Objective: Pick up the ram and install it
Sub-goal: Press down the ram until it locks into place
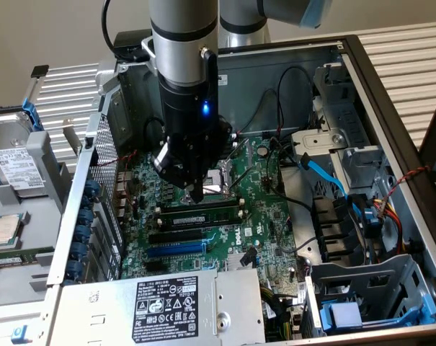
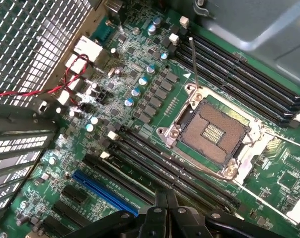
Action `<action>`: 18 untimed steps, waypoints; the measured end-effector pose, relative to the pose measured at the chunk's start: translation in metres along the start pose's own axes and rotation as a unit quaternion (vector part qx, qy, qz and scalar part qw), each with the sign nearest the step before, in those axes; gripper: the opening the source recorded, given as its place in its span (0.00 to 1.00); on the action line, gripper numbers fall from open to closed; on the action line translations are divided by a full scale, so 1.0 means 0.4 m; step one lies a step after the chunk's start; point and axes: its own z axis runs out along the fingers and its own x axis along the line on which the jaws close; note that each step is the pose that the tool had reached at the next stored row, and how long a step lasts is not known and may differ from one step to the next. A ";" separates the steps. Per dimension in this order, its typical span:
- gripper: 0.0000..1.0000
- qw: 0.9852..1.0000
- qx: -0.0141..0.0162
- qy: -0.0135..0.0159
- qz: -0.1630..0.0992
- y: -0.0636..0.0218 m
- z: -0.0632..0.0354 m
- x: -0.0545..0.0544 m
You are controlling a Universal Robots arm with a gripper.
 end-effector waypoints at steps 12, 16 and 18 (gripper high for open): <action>0.11 0.998 0.016 -0.001 0.058 0.000 0.003 0.000; 0.11 0.996 0.016 -0.002 0.082 0.000 0.003 0.000; 0.11 0.995 0.016 -0.002 0.095 0.000 0.003 0.000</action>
